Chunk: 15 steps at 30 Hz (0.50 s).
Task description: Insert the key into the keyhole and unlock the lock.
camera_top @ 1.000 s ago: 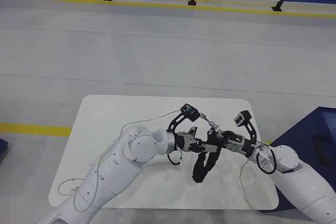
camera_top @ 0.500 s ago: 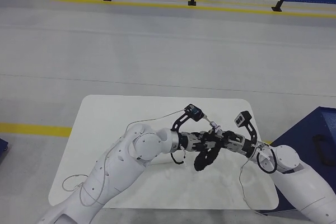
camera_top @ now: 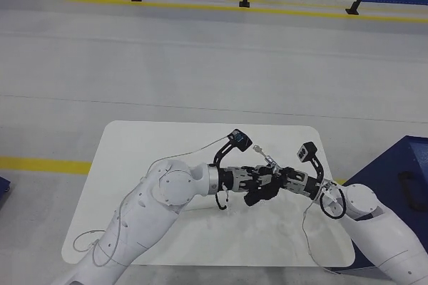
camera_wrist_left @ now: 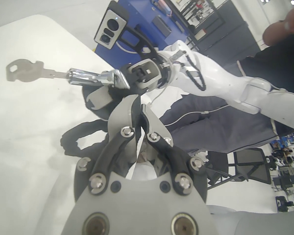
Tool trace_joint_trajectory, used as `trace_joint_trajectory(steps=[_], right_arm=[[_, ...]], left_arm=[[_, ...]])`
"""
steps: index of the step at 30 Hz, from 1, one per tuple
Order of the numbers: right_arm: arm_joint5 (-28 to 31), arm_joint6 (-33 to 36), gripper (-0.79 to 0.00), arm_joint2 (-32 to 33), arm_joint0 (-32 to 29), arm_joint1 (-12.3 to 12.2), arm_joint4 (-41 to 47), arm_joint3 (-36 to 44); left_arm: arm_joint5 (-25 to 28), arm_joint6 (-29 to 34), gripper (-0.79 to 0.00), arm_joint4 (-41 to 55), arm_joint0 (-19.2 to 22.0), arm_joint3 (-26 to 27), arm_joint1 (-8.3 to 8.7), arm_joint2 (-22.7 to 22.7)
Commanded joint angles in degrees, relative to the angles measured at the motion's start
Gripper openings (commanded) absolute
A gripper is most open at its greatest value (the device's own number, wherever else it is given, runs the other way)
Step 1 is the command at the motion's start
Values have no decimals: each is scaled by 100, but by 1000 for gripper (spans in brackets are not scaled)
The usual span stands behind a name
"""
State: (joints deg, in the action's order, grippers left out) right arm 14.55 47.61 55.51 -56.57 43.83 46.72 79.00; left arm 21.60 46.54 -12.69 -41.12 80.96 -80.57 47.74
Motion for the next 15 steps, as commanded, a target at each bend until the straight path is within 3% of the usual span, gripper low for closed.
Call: trace_joint_trajectory(steps=[1,15], right_arm=[[-18,9,-785,4,-1,26,-8,-10],[-144,177,-785,272,-90,137,1,-112]], left_arm=[[171,152,-785,289,-31,-57,8,29],[321,24,-785,276,-91,-49,67,263]])
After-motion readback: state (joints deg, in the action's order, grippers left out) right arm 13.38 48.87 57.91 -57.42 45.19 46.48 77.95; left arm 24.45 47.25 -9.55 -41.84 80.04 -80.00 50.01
